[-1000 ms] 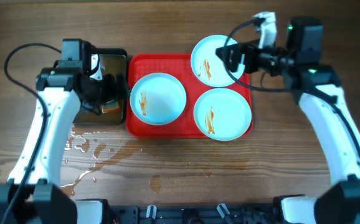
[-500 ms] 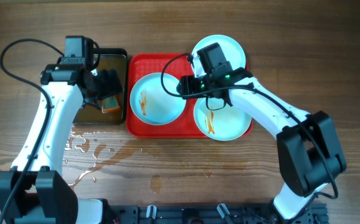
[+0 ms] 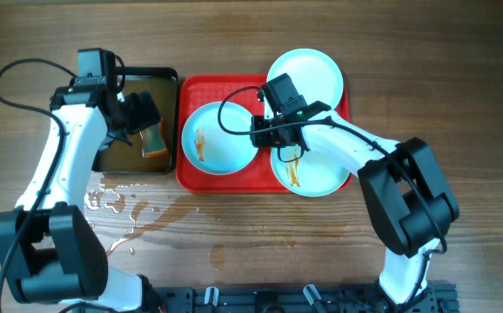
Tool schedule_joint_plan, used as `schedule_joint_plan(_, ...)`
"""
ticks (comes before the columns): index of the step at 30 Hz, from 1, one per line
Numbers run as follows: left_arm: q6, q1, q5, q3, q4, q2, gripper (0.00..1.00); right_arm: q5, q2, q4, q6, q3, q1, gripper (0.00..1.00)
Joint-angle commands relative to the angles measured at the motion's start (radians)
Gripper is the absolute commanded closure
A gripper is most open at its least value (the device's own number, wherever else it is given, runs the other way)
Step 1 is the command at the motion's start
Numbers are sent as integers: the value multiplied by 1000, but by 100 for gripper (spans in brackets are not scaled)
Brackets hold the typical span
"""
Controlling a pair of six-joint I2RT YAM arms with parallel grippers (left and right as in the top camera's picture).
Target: Clean dirty plates on tray and stack at the side
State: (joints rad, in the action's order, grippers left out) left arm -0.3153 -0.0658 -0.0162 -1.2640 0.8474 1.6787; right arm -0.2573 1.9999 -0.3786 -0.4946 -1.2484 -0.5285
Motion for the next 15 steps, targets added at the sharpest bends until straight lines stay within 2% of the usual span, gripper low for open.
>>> schedule_joint_plan(1, 63, -5, -20, -16, -10, 14, 2, -21, 48, 10, -6, -21, 0, 96)
schedule_joint_plan(7, 62, -5, -21, -16, -6, 15, 0, -100, 74, 9, -6, -20, 8, 96)
schedule_joint_plan(9, 61, -5, -24, -16, -6, 19, 11, -100, 74, 7, -14, -21, 16, 96)
schedule_joint_plan(12, 42, -5, -11, -14, -14, 34, 16, -99, 74, 6, -29, -21, 33, 96)
schedule_joint_plan(13, 41, -5, -13, -13, -23, 47, 22, -100, 74, 7, -29, -21, 37, 96)
schedule_joint_plan(15, 37, -5, -35, -13, -39, 89, 27, -100, 74, 9, -29, -21, 39, 96)
